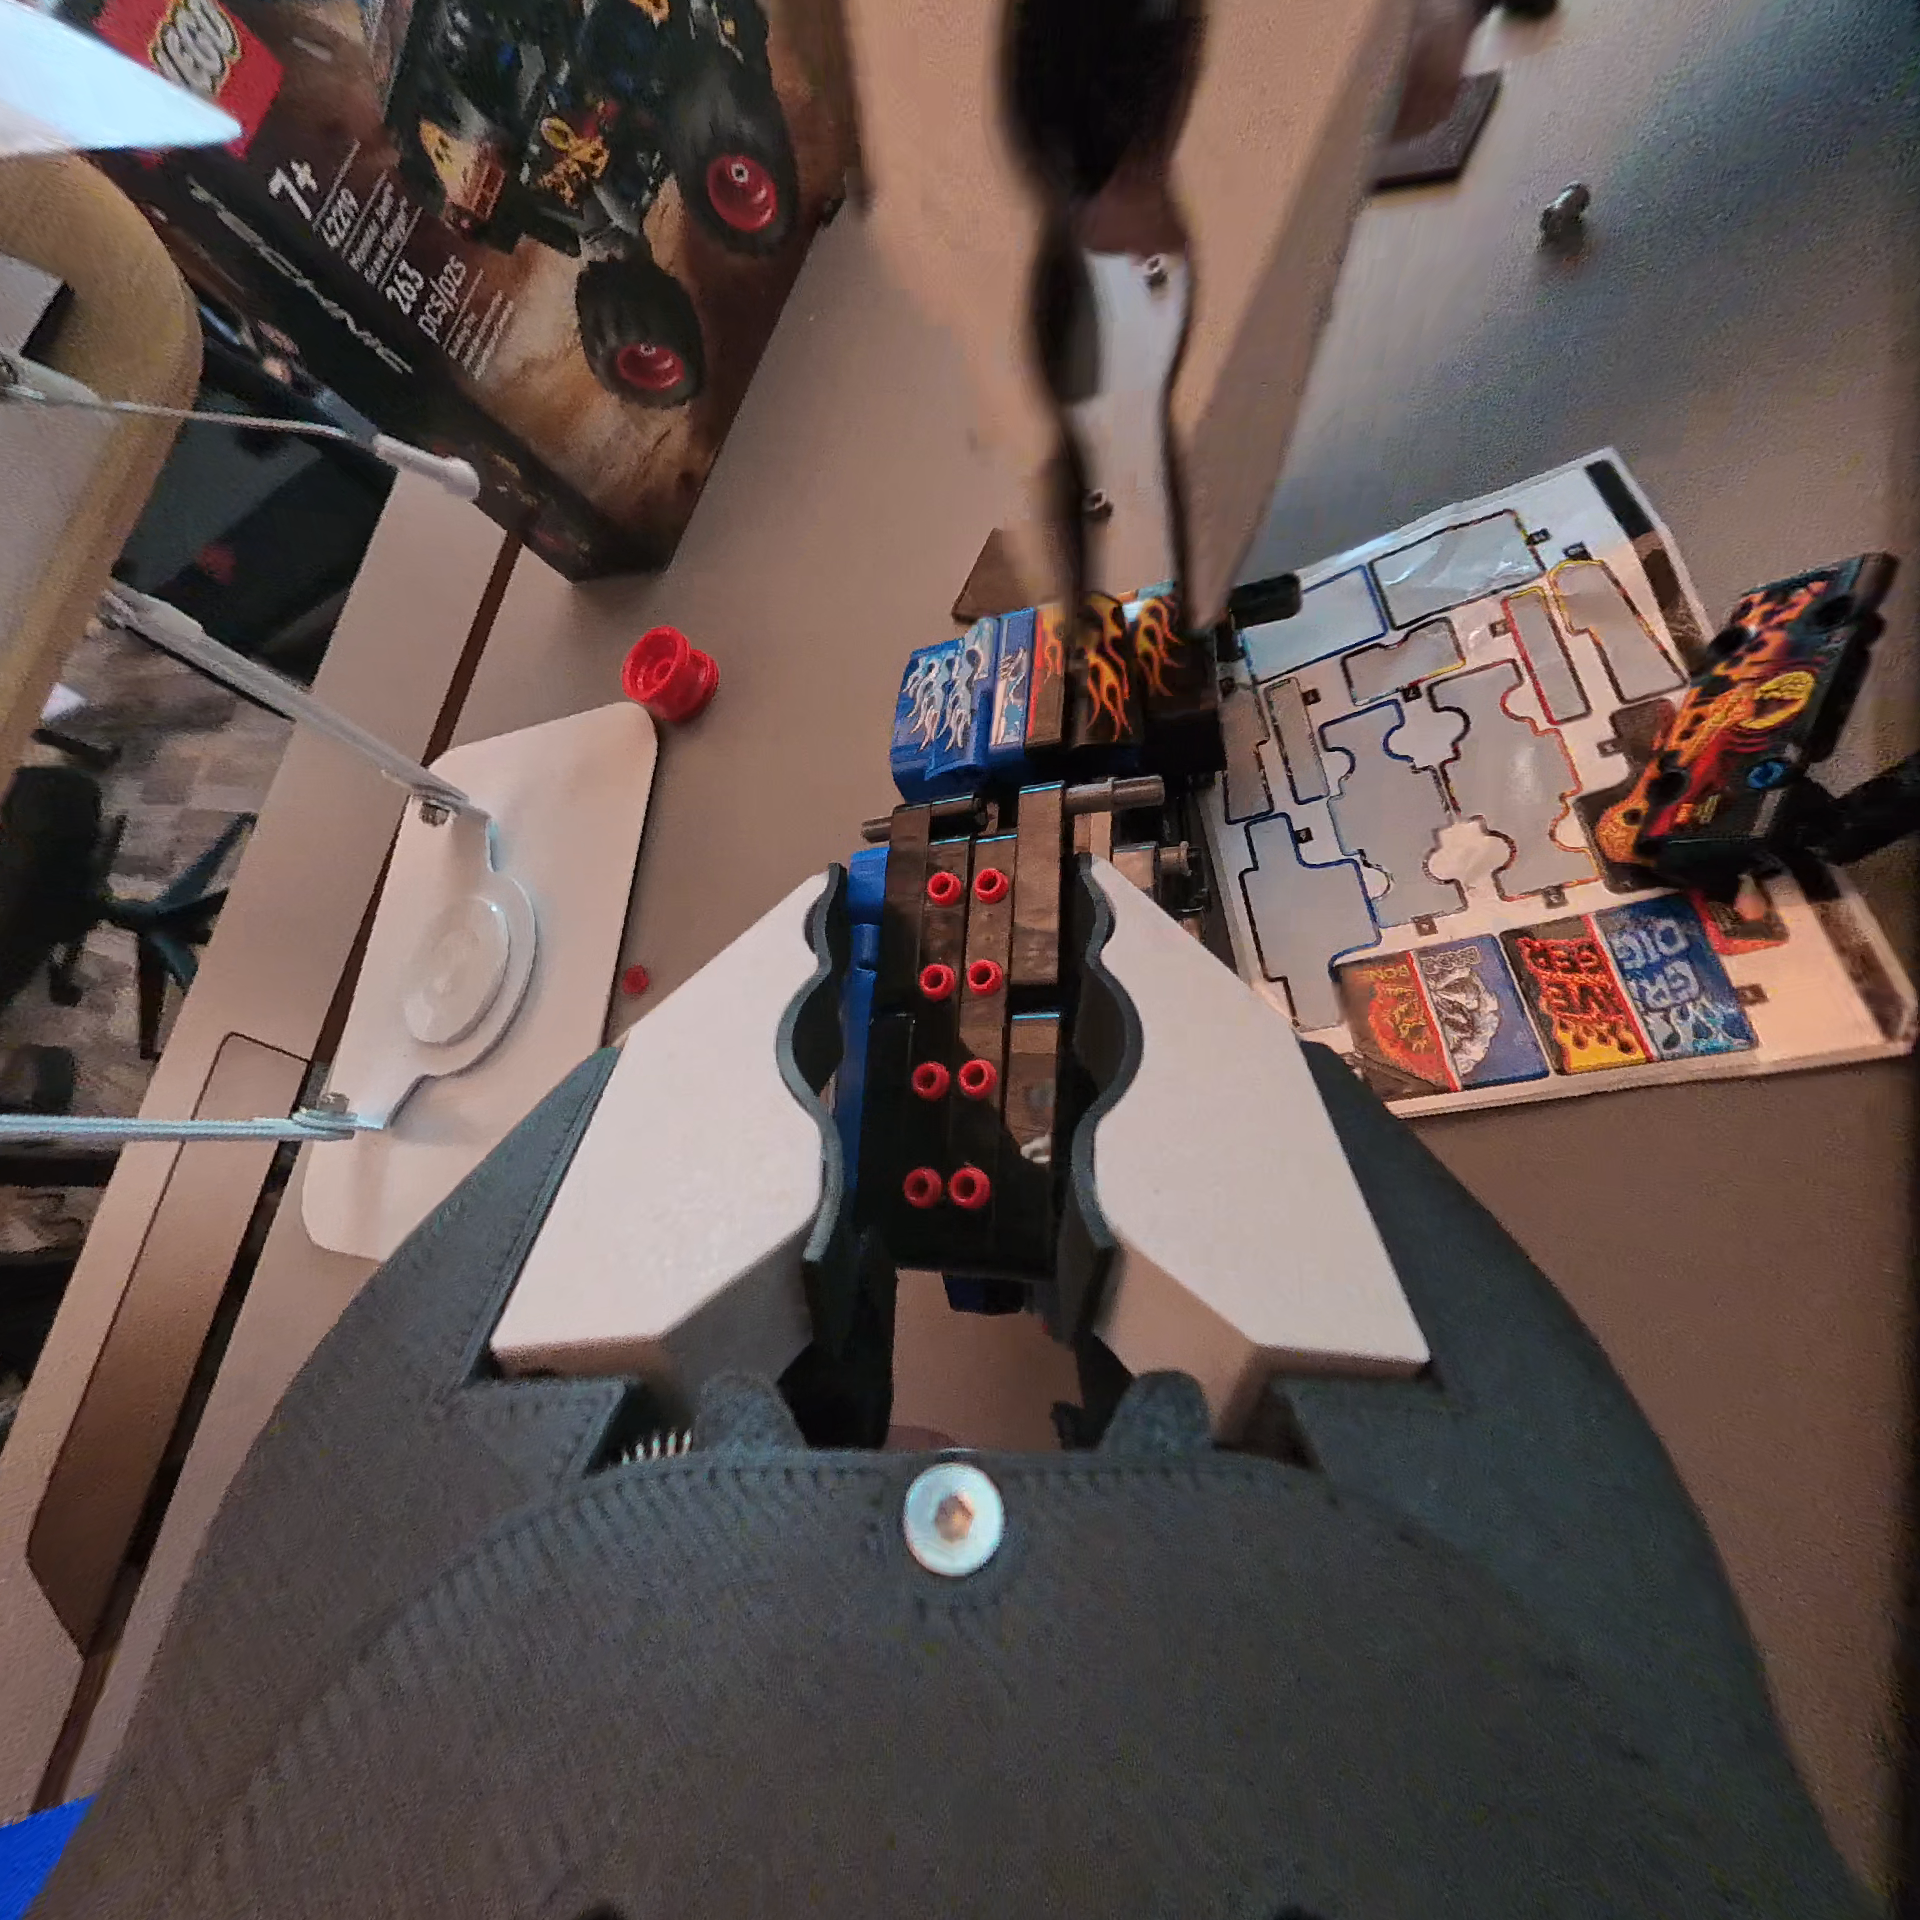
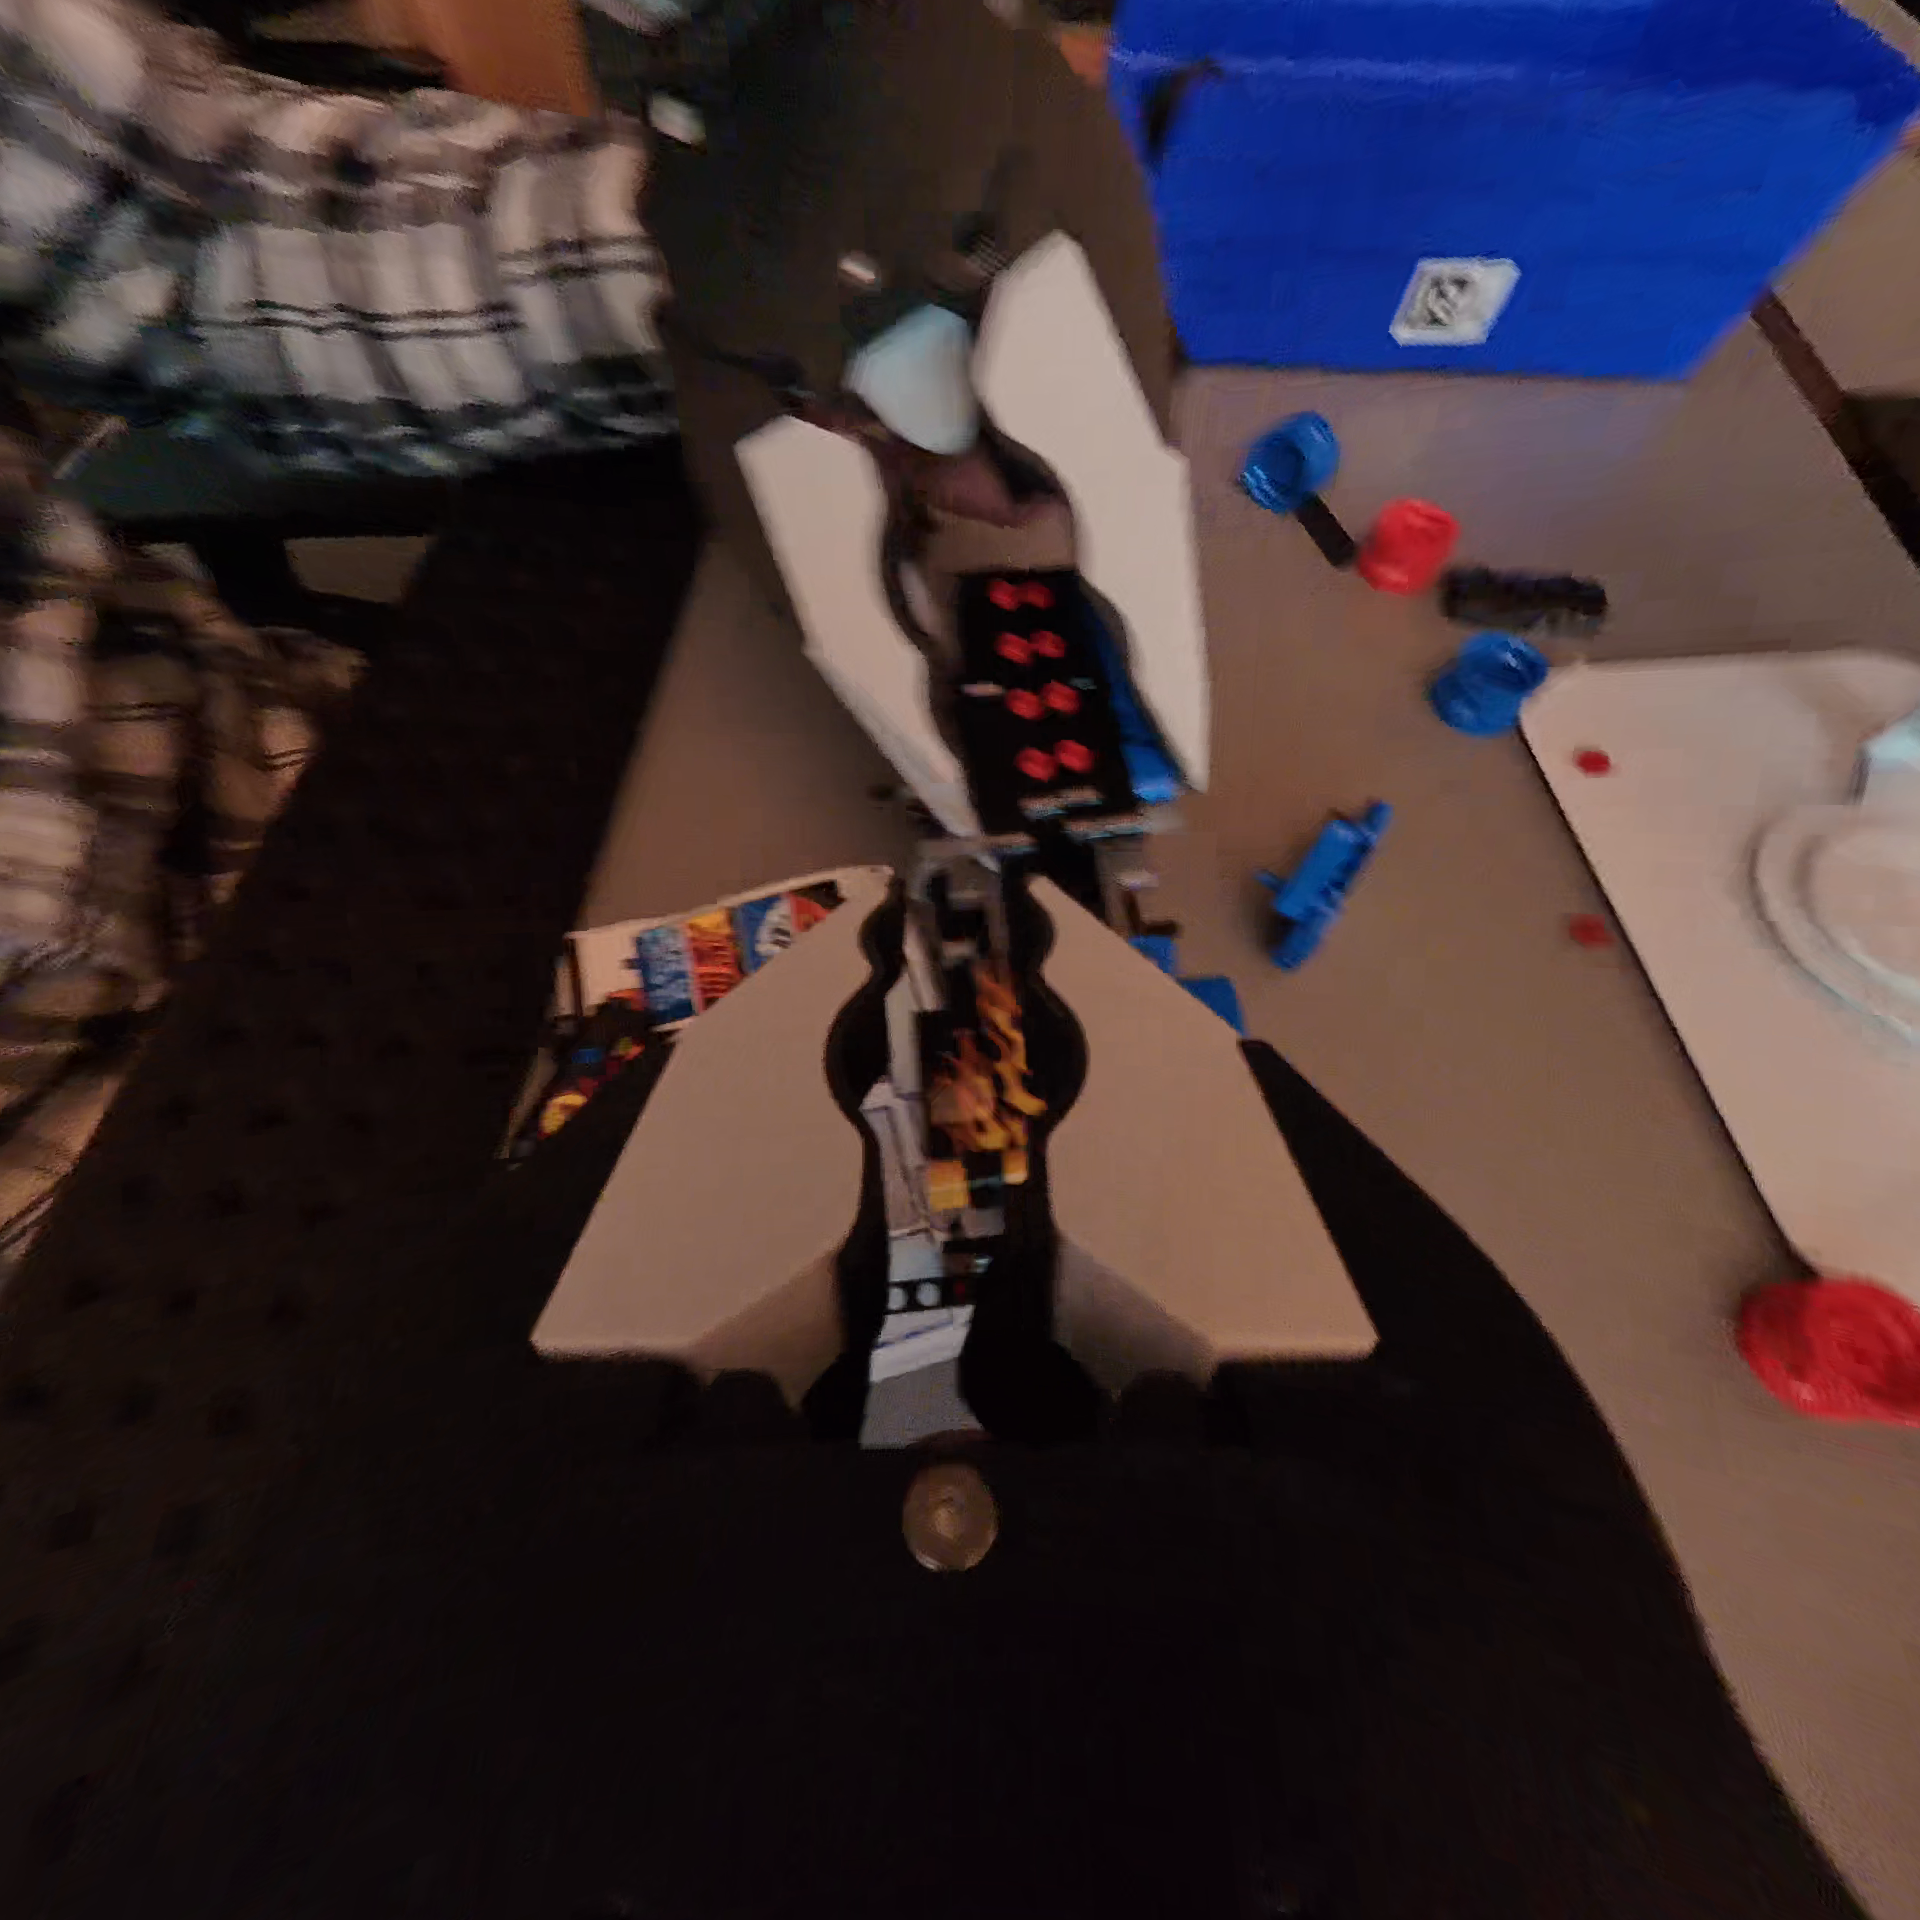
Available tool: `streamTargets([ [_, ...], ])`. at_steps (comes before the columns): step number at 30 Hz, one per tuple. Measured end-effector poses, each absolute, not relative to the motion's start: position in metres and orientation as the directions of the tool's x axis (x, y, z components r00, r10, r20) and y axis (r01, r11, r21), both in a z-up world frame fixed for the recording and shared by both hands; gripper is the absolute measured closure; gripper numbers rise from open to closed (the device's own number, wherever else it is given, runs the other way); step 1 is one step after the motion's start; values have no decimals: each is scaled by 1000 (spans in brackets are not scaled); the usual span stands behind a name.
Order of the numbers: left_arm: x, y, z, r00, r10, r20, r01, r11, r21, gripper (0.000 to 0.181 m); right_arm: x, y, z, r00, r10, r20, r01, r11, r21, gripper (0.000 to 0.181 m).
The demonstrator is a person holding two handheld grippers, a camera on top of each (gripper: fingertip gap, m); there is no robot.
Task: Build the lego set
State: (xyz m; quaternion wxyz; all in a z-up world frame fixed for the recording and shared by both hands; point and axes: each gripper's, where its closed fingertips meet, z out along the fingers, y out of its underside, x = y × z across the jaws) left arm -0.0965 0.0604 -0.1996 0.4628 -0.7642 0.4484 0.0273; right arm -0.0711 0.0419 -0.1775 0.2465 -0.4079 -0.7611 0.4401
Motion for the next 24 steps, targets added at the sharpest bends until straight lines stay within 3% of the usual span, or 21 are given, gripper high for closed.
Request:
streamTargets([
  [5,-89,59,-199,566,-672,-478,-724,-128,-678,140,-87,58,-188,-488,872,-35,406,191,-894,143],
  [17,-87,58,-200,548,-714,-436,-704,-112,-702,140,-93,53,-193,-555,831,-41,389,215,-896,148],
  [21,-87,59,-200,537,-722,-436,-703,-99,-704,140,-93,52,-193,-574,818,-37,385,230,-894,138],
  [24,-87,60,-200,520,-740,-427,-707,-92,-702,140,-96,50,-196,-574,818,-37,386,230,-893,117],
])
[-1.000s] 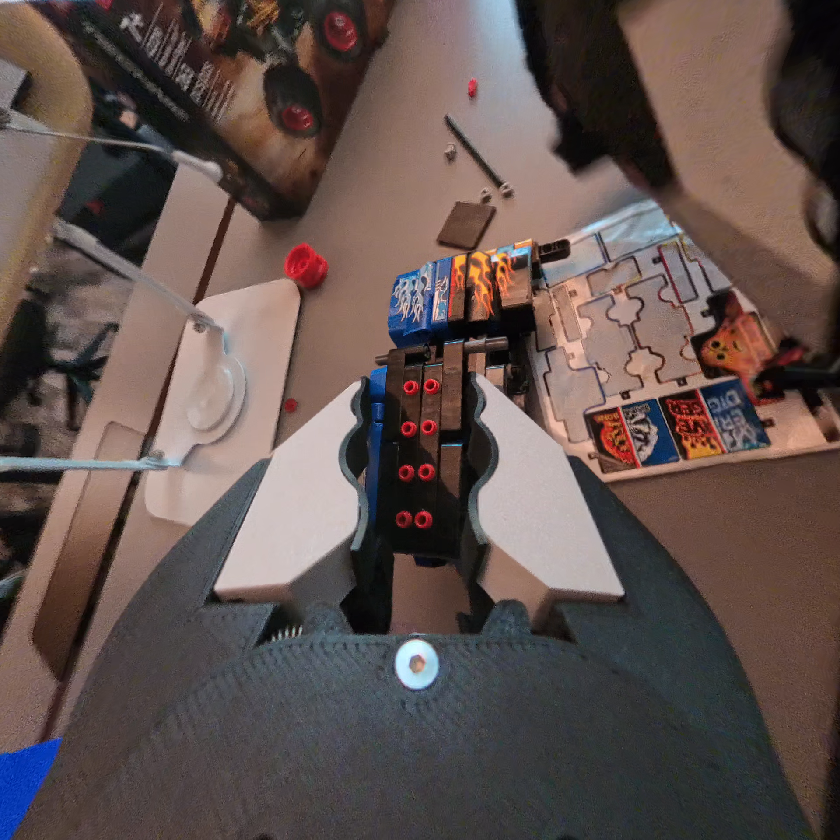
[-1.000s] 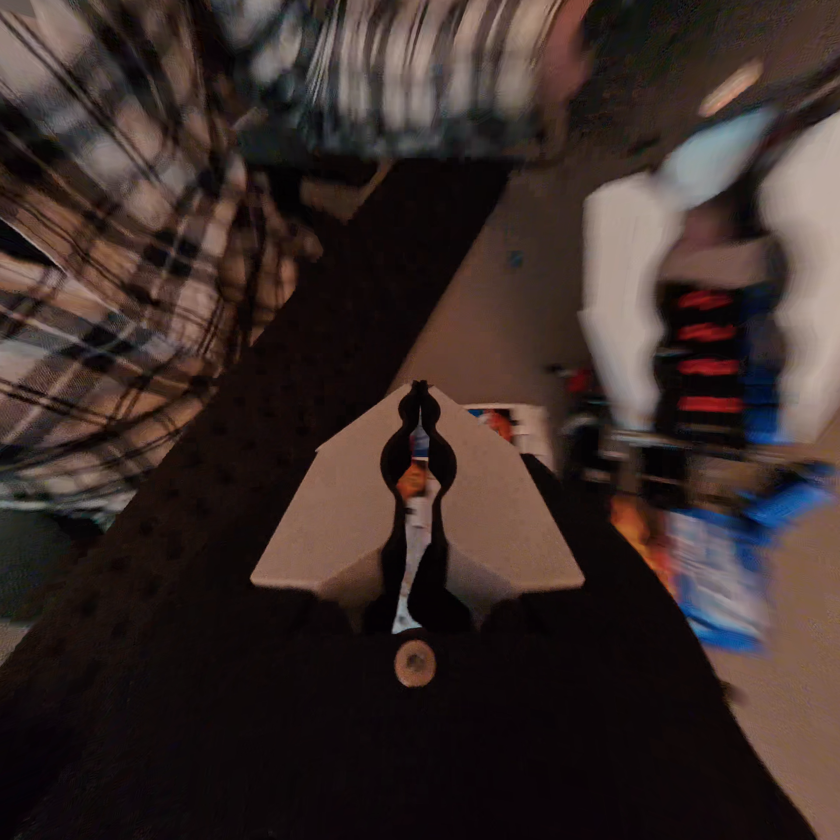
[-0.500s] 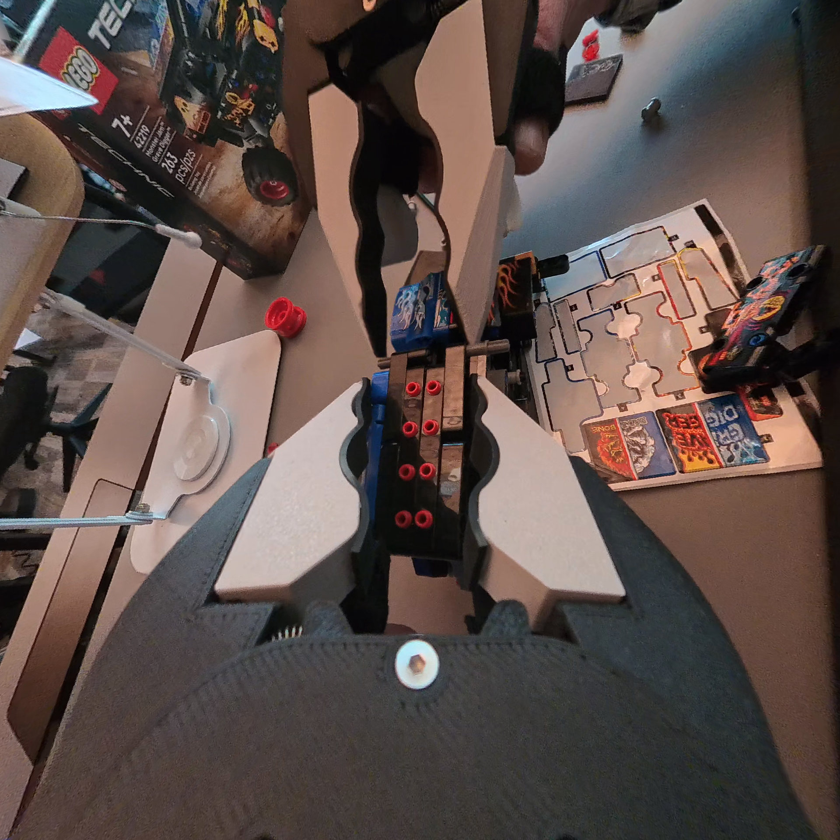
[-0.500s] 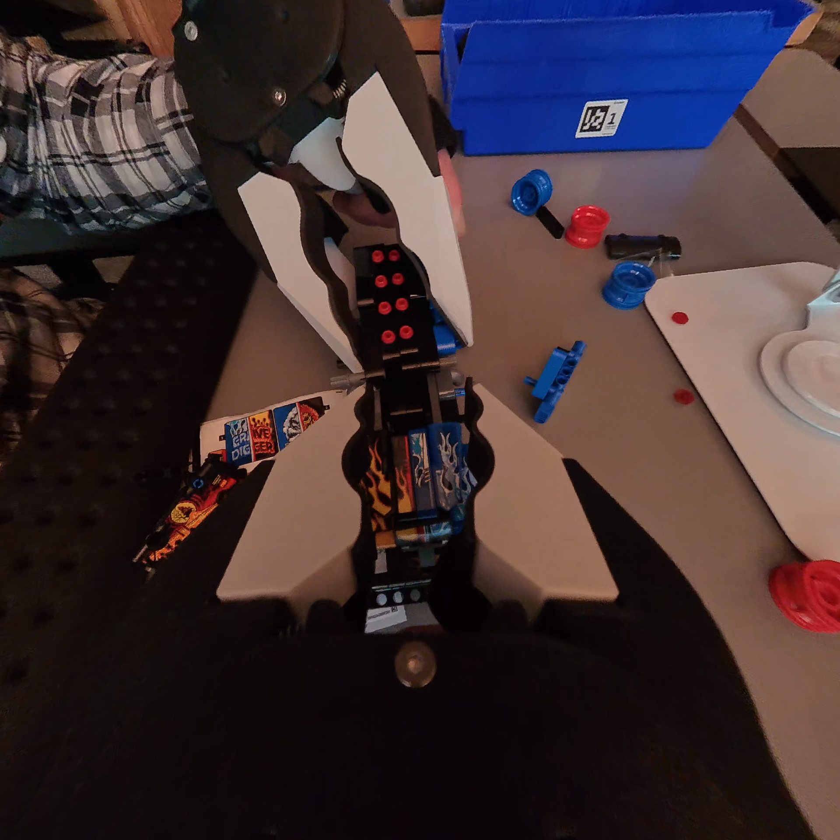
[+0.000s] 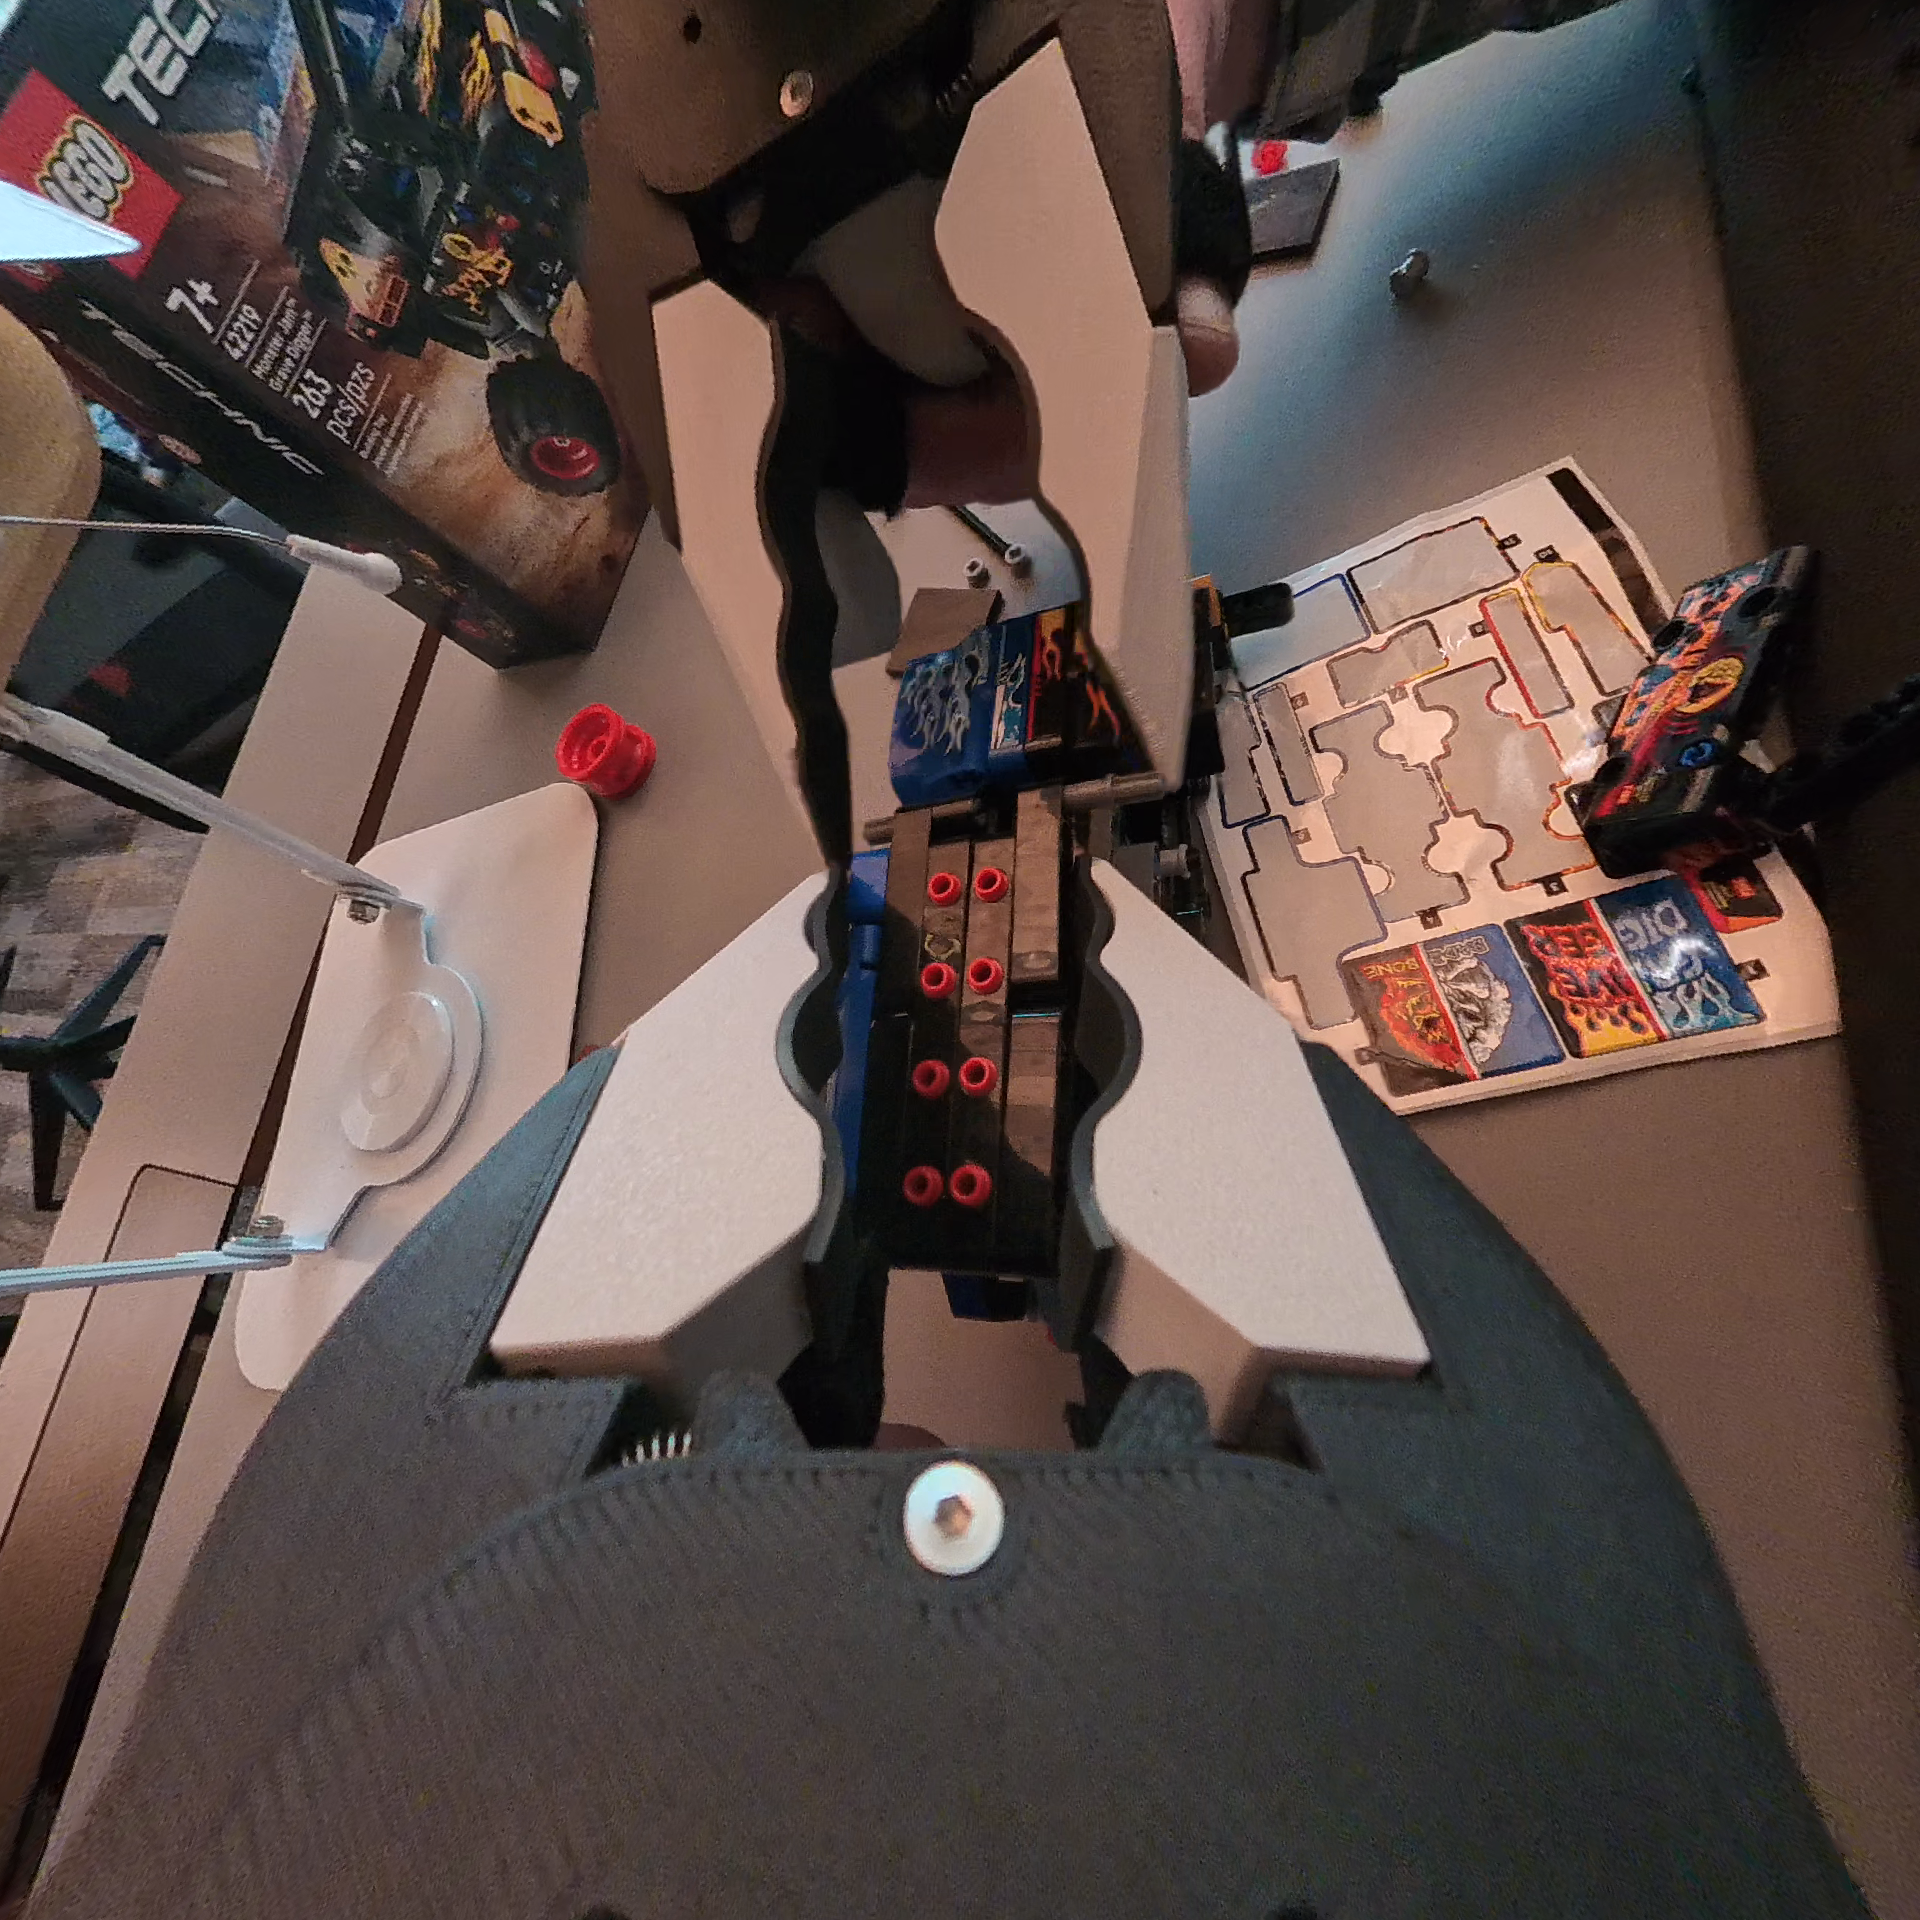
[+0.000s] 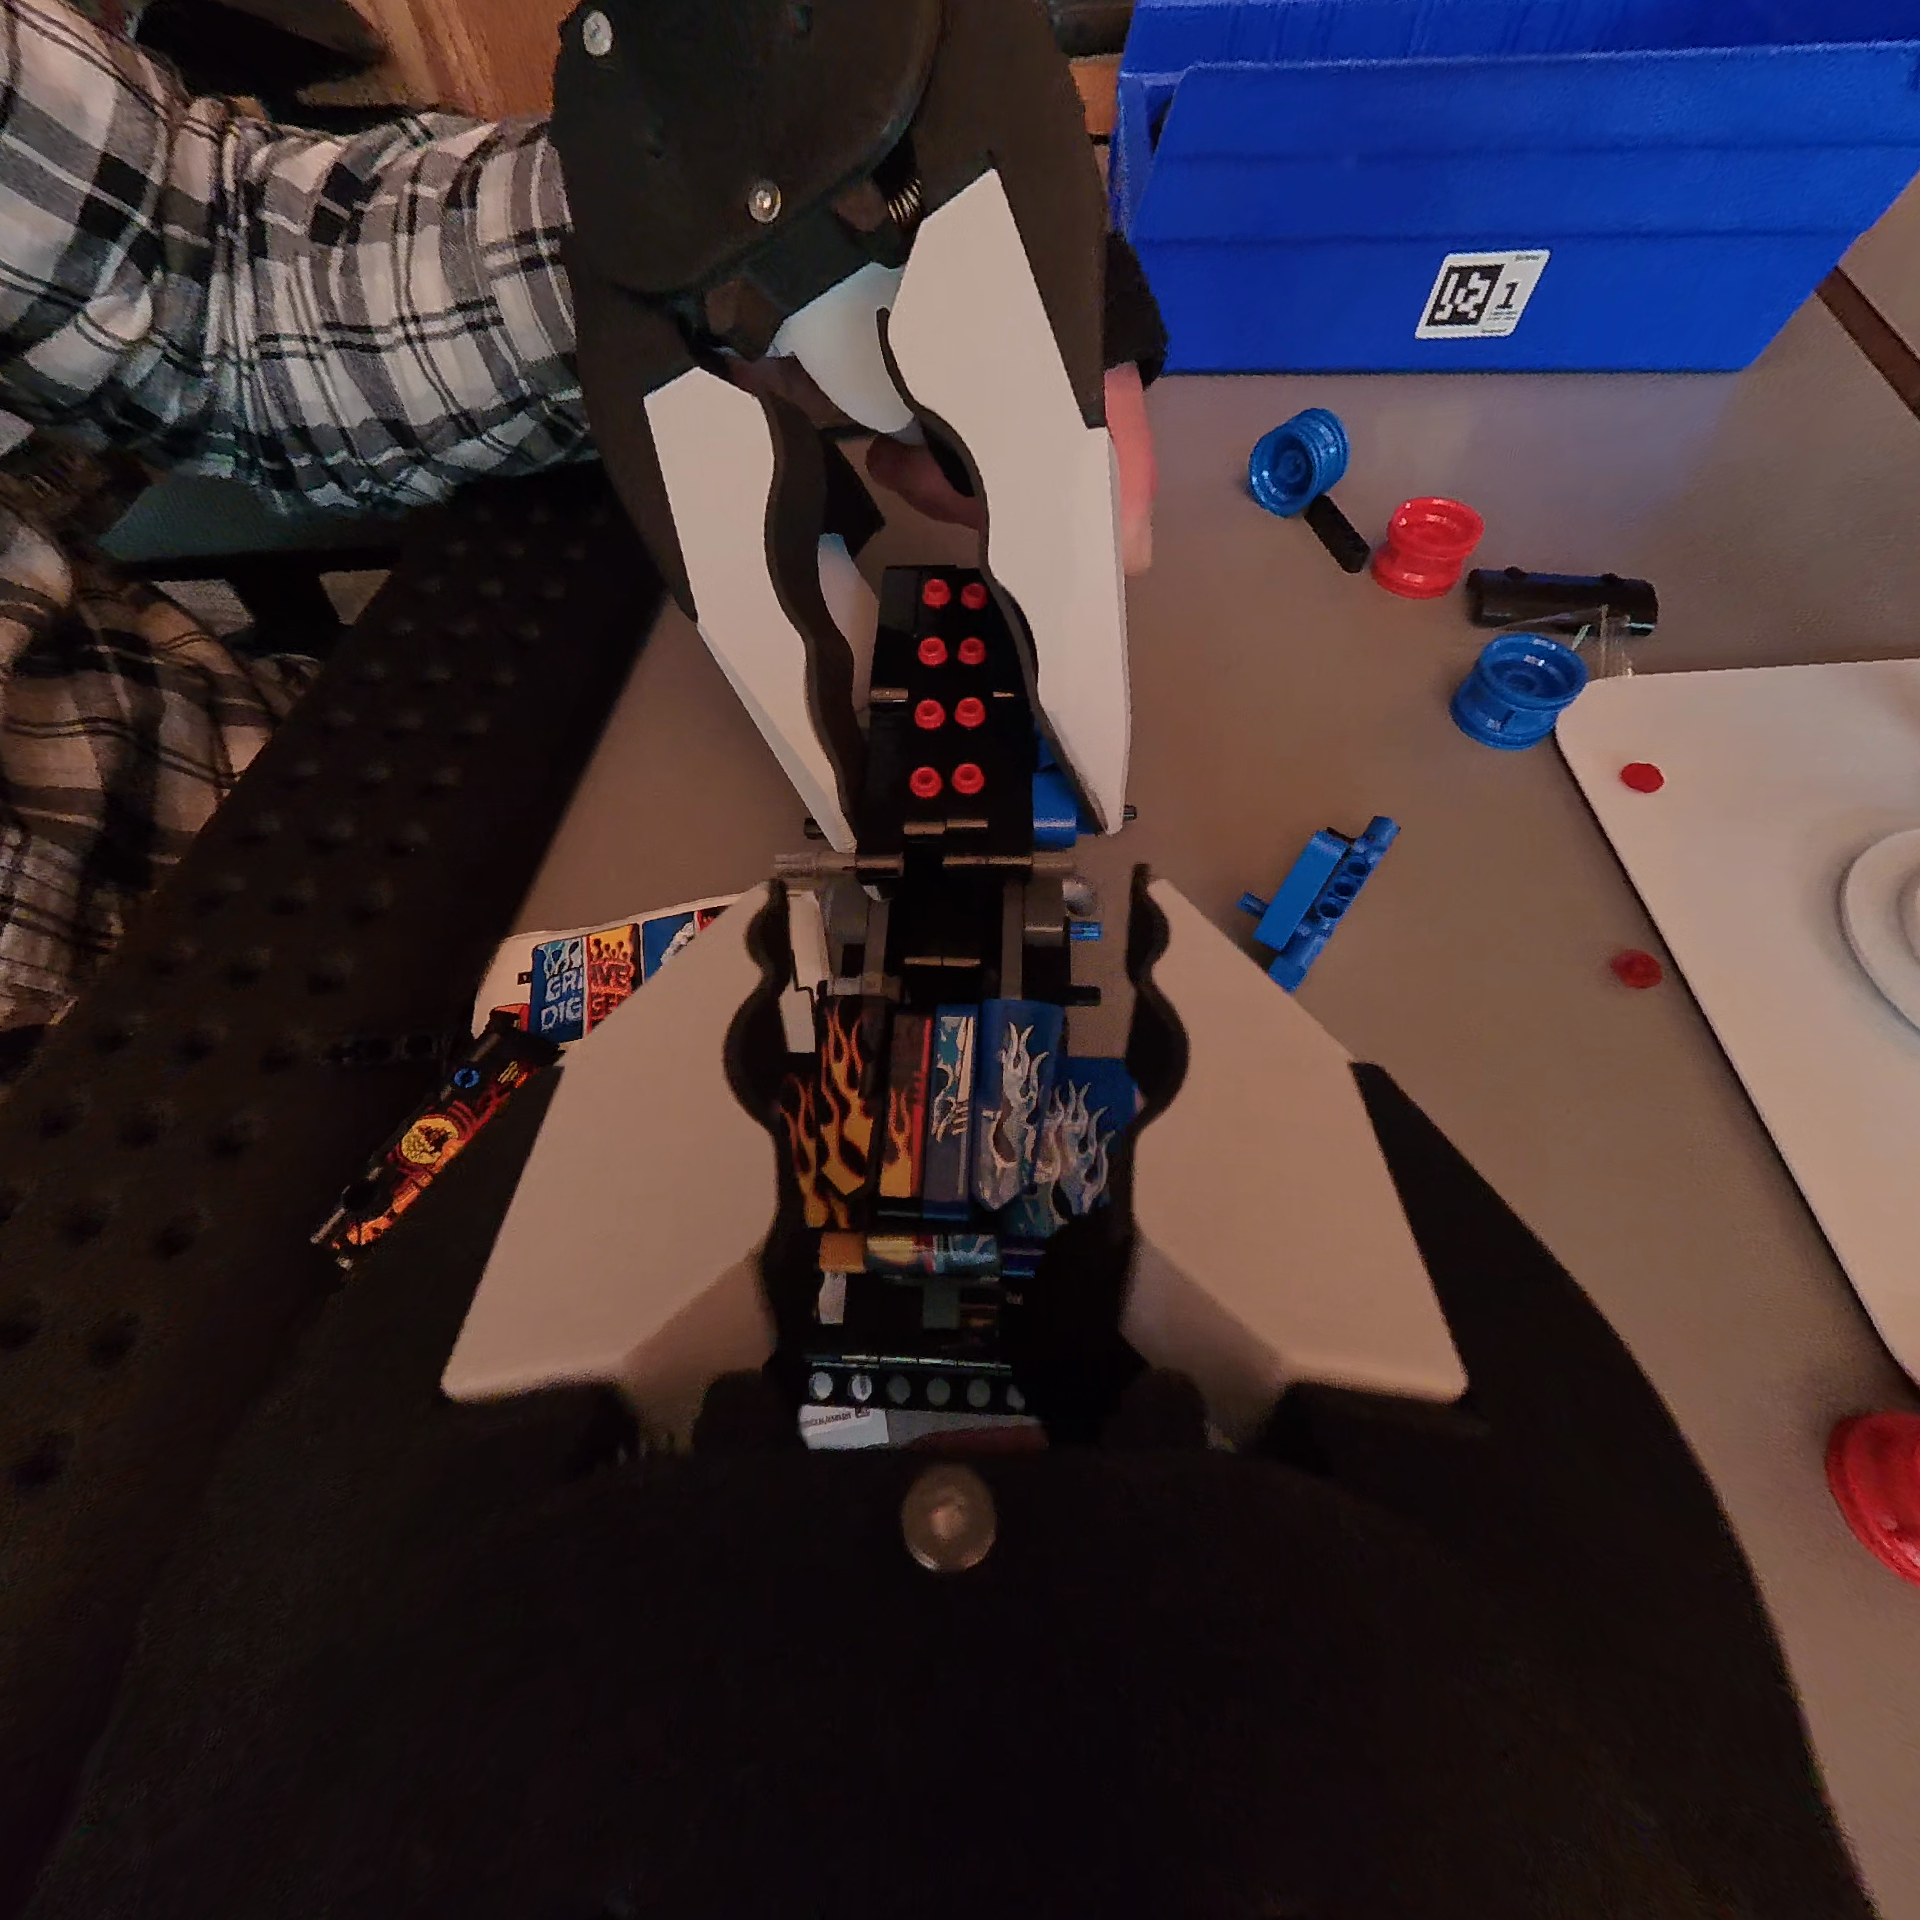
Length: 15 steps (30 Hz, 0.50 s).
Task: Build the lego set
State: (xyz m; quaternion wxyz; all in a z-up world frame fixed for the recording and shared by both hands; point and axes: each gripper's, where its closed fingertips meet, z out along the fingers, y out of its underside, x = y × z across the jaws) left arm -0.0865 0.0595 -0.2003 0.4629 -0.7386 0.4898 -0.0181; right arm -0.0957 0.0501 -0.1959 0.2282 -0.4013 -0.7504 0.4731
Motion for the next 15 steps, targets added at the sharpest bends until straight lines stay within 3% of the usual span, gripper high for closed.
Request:
streamTargets([
  [1,-87,59,-201,515,-746,-422,-710,-96,-698,140,-97,50,-196,-571,820,-38,391,230,-891,115],
  [4,-86,60,-201,508,-753,-419,-715,-97,-692,140,-96,45,-195,-600,799,-28,362,240,-901,130],
  [15,-86,60,-200,505,-751,-425,-699,-68,-711,140,-95,42,-193,-600,800,5,329,253,-910,130],
])
